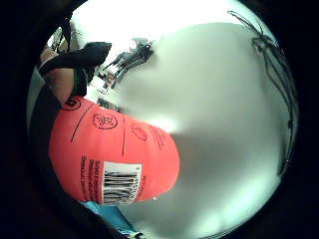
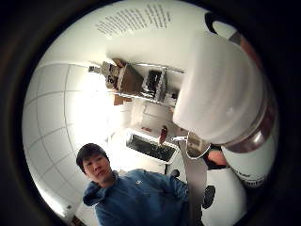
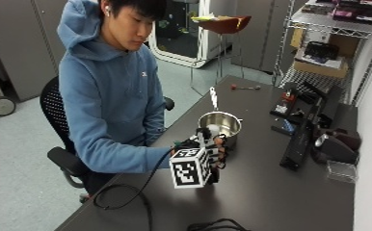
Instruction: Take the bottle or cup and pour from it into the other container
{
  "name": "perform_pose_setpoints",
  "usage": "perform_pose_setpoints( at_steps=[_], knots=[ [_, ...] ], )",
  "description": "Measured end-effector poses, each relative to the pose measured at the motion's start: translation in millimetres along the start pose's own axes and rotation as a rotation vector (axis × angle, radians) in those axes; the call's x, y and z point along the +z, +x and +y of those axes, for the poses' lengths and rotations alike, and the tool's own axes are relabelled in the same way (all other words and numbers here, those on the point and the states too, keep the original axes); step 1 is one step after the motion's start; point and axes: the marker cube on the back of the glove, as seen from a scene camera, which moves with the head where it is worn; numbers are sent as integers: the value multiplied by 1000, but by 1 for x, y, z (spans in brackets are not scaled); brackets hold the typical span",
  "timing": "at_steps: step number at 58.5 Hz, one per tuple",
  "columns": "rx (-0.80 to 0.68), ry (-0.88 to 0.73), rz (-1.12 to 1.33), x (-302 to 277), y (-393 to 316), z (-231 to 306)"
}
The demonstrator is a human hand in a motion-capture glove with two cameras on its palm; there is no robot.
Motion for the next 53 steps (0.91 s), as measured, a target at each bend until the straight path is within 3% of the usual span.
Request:
perform_pose_setpoints(
  at_steps=[16,34,53],
  knots=[
    [-49,-31,163,-6,-50,-11],
    [1,-159,623,7,-112,-42],
    [50,-520,1466,79,-164,-67]
  ],
)
